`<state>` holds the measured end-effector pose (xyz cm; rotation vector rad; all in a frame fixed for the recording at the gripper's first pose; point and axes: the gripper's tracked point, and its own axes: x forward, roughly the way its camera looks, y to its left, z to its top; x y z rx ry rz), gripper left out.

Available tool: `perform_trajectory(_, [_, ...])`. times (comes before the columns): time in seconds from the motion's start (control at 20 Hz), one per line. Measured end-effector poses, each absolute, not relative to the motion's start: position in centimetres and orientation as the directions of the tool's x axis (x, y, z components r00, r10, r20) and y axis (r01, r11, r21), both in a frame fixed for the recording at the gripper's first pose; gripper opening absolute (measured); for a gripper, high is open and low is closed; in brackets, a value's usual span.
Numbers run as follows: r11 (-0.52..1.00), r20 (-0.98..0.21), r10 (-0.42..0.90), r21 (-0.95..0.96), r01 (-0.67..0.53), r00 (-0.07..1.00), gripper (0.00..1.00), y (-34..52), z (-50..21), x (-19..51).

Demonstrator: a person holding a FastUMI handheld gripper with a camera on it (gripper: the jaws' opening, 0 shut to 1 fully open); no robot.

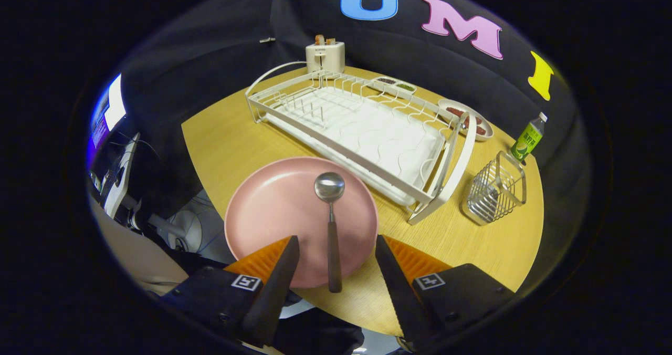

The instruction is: Take the plate from the dish rack, then take the spoon from the basket and place it into the plate.

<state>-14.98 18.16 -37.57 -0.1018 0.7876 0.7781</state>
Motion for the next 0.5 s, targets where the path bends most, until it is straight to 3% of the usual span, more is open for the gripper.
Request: perform_trajectory(0.5, [0.831,-0.39,0.551,0.172,-0.529,0.738,0.9,15.3,-21.2,-5.1])
